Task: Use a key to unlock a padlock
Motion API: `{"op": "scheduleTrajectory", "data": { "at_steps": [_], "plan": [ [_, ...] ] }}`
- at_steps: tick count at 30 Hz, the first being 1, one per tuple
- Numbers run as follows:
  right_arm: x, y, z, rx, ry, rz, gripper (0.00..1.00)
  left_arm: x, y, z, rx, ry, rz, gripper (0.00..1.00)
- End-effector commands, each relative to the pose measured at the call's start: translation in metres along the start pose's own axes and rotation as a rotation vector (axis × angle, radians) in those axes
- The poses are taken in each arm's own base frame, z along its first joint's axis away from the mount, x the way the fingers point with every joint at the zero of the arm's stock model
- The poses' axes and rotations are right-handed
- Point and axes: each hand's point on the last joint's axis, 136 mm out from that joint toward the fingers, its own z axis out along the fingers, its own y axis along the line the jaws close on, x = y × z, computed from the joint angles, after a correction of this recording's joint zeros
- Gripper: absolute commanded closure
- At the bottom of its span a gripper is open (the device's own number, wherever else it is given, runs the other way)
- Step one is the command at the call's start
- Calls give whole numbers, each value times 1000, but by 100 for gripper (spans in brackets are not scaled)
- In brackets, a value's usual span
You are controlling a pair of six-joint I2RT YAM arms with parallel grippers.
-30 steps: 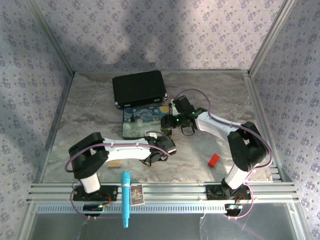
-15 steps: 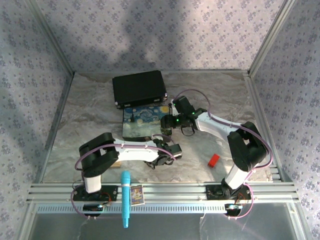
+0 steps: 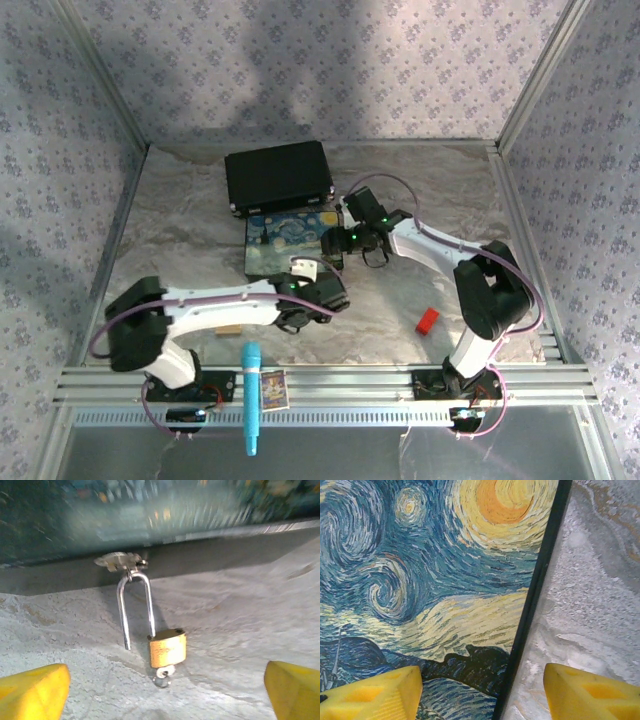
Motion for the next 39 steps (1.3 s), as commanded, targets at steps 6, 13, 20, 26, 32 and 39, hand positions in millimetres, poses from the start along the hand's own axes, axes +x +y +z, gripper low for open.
{"op": "scheduleTrajectory", "data": {
  "at_steps": [6,13,20,26,32,39],
  "plan": [
    [-30,1,-56,99,-116,-72,1,-43,38,-36,159,-145,-126,0],
    [5,28,-94,-13,-189,-79,1,-48,65,-29,489,-77,-481,0],
    [68,87,-75,-161,-135,-154,11,-45,83,-14,485,-13,-545,0],
    [105,124,-27,-291,-59,-160,27,-48,85,-8,465,-8,-558,0],
    [121,121,5,-300,-29,-155,38,-42,86,-5,472,4,-594,0],
    [131,115,31,-293,9,-141,41,-35,92,-2,457,8,-611,0]
  ]
}}
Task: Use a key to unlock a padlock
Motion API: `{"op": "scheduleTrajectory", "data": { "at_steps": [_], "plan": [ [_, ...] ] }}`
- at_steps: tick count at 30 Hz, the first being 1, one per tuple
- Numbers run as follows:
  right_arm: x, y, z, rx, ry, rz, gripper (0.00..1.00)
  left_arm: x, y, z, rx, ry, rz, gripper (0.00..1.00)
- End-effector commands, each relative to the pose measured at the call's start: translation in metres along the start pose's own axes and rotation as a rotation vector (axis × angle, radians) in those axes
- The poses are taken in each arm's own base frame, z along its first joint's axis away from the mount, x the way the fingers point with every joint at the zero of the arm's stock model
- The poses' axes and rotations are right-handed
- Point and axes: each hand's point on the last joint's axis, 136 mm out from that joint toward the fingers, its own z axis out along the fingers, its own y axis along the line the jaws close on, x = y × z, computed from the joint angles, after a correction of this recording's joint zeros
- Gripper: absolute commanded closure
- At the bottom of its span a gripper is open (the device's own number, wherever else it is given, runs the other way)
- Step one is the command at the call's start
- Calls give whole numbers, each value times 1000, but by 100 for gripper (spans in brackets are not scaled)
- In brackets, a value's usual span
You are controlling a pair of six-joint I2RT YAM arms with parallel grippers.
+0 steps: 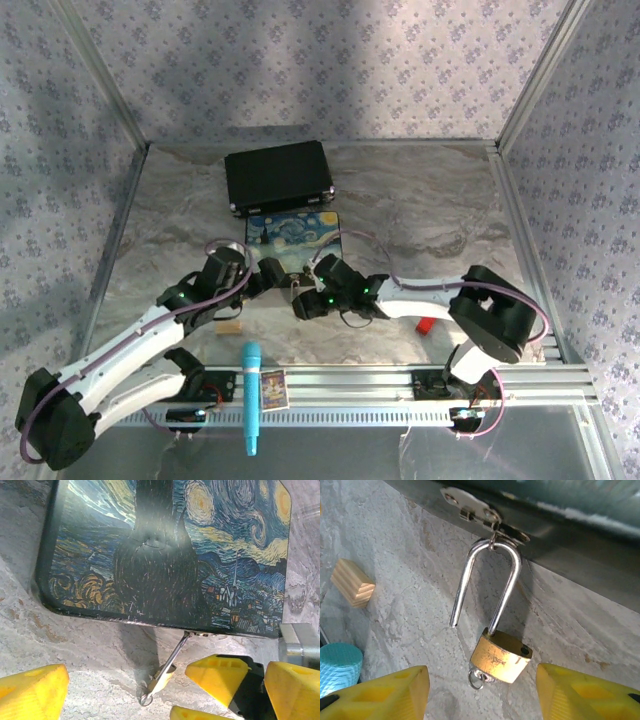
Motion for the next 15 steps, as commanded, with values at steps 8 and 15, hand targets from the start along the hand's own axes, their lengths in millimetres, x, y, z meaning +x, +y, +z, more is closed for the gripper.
{"op": "scheduleTrajectory", "data": {
  "at_steps": [8,15],
  "plan": [
    [11,-9,23,8,18,21,42,0,5,0,-2,-11,-28,0],
    [26,-18,32,19,52,30,52,0,7,1,-9,-13,-31,0]
  ]
}}
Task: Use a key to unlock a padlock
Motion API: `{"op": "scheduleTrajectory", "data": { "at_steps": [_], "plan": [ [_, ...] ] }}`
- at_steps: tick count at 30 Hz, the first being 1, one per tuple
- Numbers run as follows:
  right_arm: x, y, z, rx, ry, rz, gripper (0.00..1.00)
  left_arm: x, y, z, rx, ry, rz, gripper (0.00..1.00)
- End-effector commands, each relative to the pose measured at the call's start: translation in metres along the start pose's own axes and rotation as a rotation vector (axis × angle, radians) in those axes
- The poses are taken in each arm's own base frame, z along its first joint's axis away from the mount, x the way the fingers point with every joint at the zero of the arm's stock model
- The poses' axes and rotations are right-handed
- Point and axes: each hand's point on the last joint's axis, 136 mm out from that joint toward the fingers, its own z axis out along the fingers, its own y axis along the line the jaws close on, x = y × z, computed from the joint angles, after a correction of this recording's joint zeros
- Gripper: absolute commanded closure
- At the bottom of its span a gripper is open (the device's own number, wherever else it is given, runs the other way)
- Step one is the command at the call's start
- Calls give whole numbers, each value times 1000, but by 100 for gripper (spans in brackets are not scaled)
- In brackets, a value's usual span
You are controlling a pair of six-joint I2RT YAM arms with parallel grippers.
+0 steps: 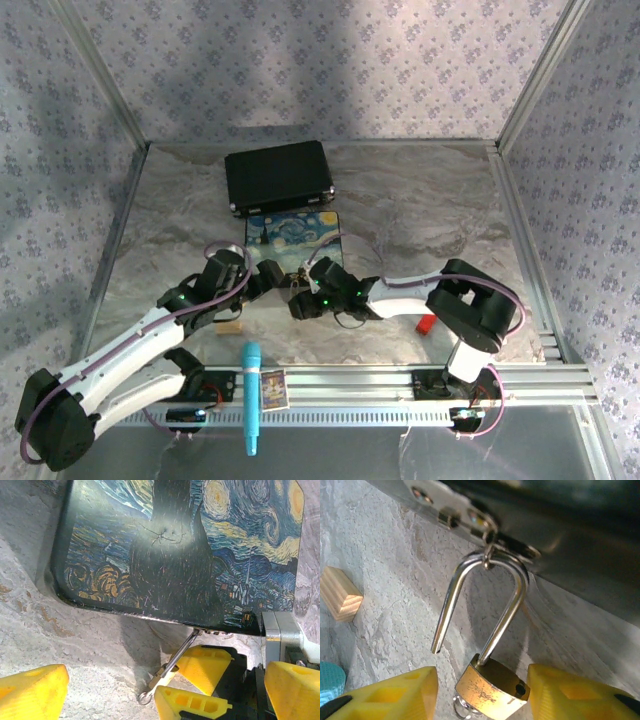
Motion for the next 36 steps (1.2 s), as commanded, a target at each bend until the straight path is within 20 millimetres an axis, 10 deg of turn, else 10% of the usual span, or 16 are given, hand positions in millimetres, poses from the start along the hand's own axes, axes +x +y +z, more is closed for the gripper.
{"op": "scheduleTrajectory", "data": {
  "at_steps": [1,16,29,36],
  "plan": [
    [28,-16,7,39,76,35,54,-3,1,-2,2,-20,-9,0],
    [39,-37,12,205,113,-1,42,-5,3,1,-17,-27,-14,0],
    [49,-42,5,152,111,69,73,-11,5,-2,-47,-51,27,0],
    [39,-34,-9,-50,21,208,88,-31,-9,-11,-131,-90,370,0]
  ]
}}
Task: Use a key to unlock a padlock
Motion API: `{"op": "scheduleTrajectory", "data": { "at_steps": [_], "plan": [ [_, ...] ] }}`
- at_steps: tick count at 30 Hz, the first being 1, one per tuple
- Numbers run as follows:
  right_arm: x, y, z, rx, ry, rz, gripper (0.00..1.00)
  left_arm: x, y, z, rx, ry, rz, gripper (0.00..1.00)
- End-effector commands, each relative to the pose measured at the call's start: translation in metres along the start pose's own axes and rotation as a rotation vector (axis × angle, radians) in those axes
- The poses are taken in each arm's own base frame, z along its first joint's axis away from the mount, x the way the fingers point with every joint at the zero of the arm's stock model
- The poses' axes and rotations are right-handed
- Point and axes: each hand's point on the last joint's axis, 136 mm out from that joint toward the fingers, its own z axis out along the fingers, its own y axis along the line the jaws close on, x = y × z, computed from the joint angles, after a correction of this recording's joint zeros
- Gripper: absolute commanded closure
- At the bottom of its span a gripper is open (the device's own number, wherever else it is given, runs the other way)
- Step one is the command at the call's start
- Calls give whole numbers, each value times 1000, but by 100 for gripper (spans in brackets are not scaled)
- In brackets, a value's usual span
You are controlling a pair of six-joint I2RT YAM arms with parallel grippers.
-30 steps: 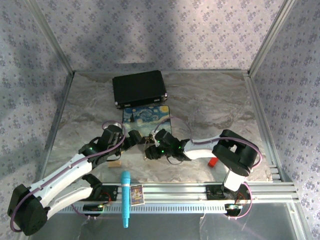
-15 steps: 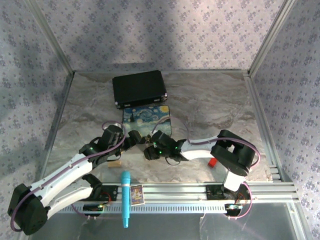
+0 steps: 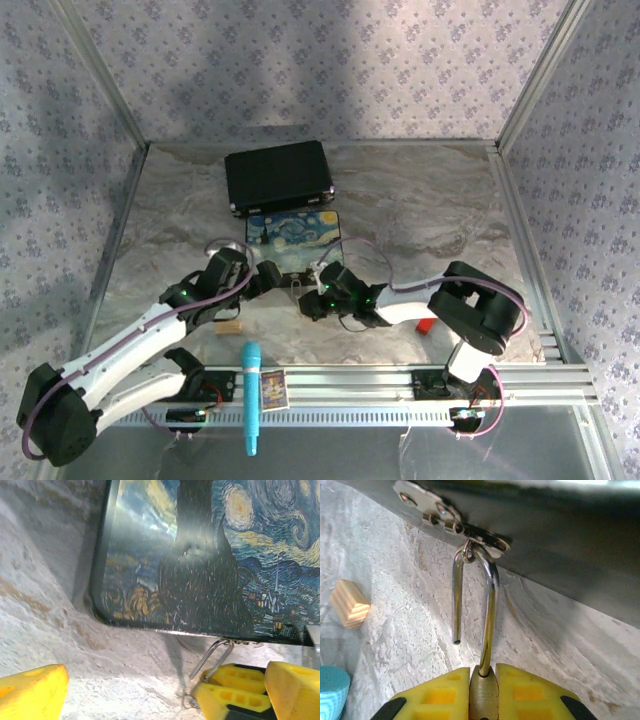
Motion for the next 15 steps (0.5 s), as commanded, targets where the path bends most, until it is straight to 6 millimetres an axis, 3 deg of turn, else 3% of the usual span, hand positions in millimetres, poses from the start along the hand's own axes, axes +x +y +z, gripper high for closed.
{"op": "scheduleTrajectory", "data": {
  "at_steps": [1,5,7,11,15],
  "plan": [
    [36,-24,-5,-5,106,176,90,-26,-17,-13,-51,-59,284,0],
    [36,-29,-7,-40,103,221,96,-40,-26,-17,-245,-39,621,0],
    [34,-31,-9,-65,85,255,96,-39,-28,-11,-358,14,805,0],
    [34,-35,-15,-102,54,312,96,-23,-37,18,-472,147,1105,0],
    [38,-40,-17,-110,48,340,96,-1,-49,45,-390,241,1267,7]
  ]
}}
